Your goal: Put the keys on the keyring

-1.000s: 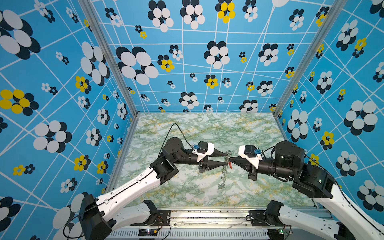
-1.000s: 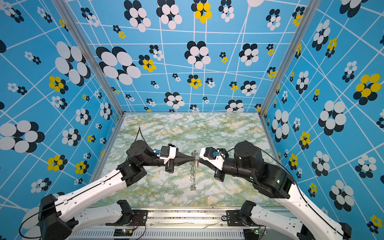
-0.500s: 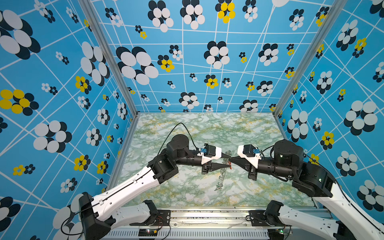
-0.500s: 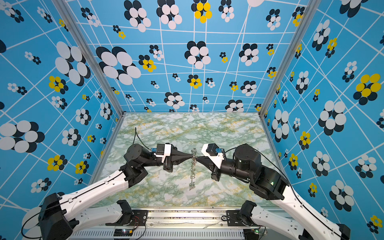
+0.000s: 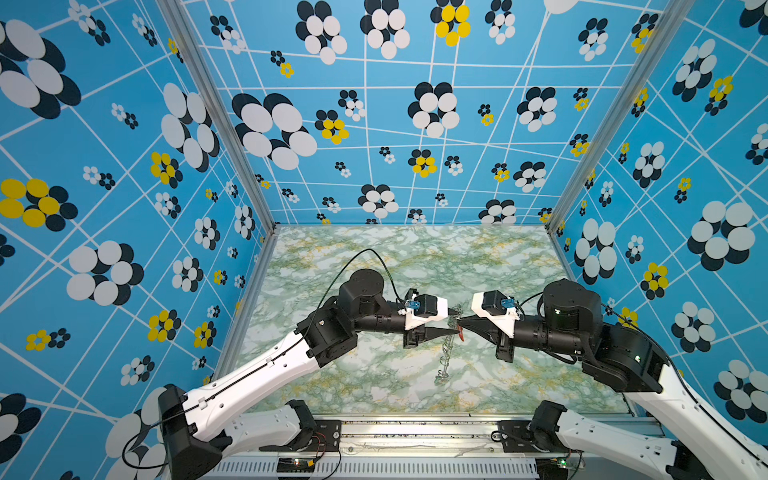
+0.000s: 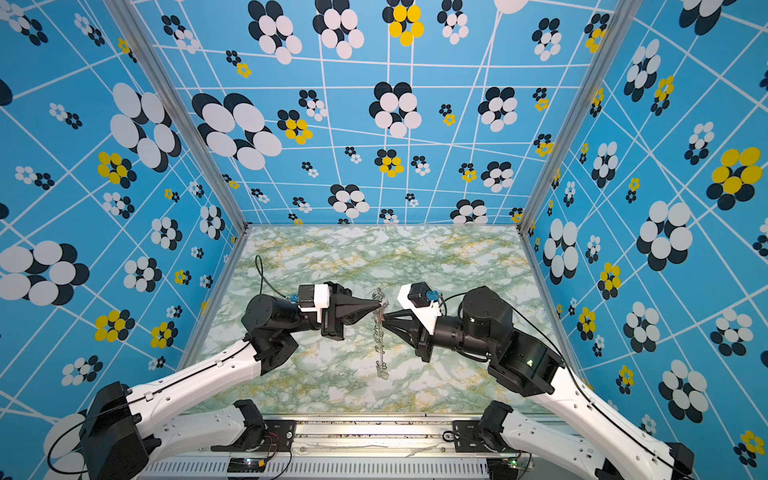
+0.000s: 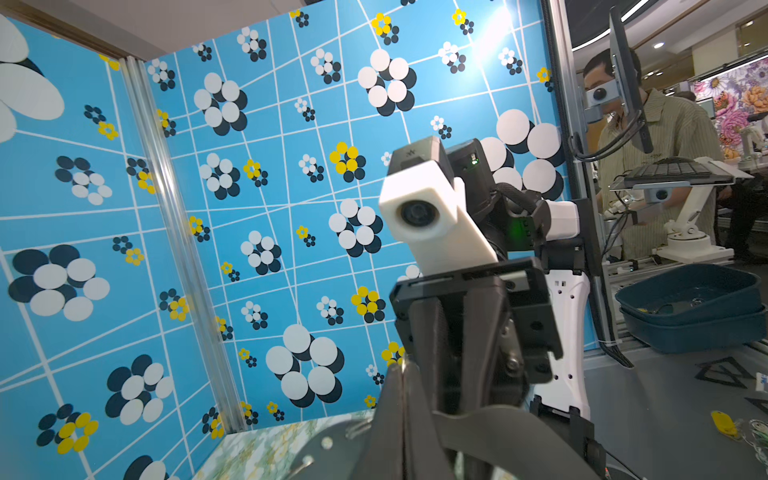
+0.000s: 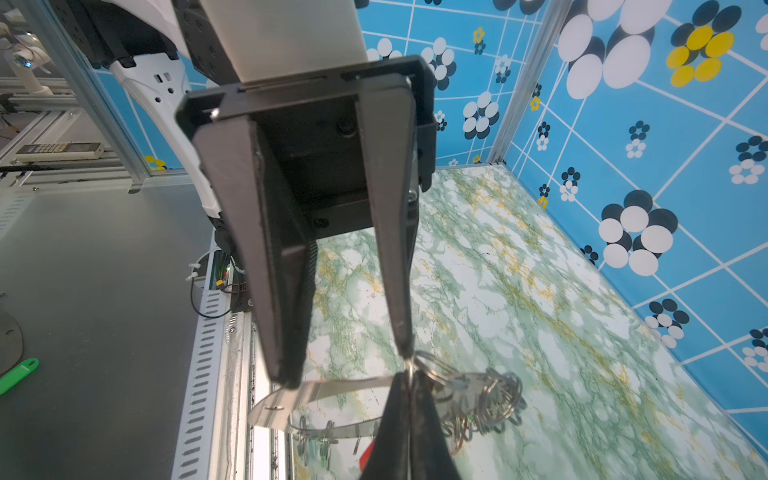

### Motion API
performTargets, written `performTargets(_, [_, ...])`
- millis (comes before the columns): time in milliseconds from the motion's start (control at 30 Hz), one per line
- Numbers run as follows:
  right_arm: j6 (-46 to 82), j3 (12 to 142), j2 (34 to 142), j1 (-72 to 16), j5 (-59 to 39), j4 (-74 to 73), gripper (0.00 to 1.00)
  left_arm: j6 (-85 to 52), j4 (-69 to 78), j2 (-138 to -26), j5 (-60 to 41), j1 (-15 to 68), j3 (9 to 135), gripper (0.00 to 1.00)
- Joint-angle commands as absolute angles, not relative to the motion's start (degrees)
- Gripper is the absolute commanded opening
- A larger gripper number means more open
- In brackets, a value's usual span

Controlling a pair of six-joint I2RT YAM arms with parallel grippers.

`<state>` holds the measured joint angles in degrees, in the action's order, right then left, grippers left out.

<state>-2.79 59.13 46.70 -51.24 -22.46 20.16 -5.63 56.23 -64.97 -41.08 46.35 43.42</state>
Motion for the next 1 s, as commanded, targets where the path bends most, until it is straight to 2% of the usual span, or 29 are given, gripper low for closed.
performTargets(0, [-3.4,58.9,46.2,-51.8,-25.1,23.8,0.27,-7.5,60.8,-65.6,-38.8,45.8,43.9,0.0])
performTargets(167, [-7.1,61.7,44.0,-51.8,-19.8,30.0,0.35,-8.4,61.0,-65.9,-40.2,45.4,43.9,0.0])
performTargets(367, [-11.7,66.1,42.5,-51.7,-15.8,35.6,0.35,-10.0,59.1,-66.6,-43.6,45.2,45.1,0.0])
performTargets(700, [-15.5,66.6,42.7,-51.8,-17.0,30.8,0.24,-14.2,57.7,-69.1,-50.3,45.2,48.6,0.0])
performTargets(967, [-16.7,66.3,43.8,-51.8,-17.6,29.1,0.23,-16.0,57.8,-69.7,-52.2,45.2,49.4,0.0])
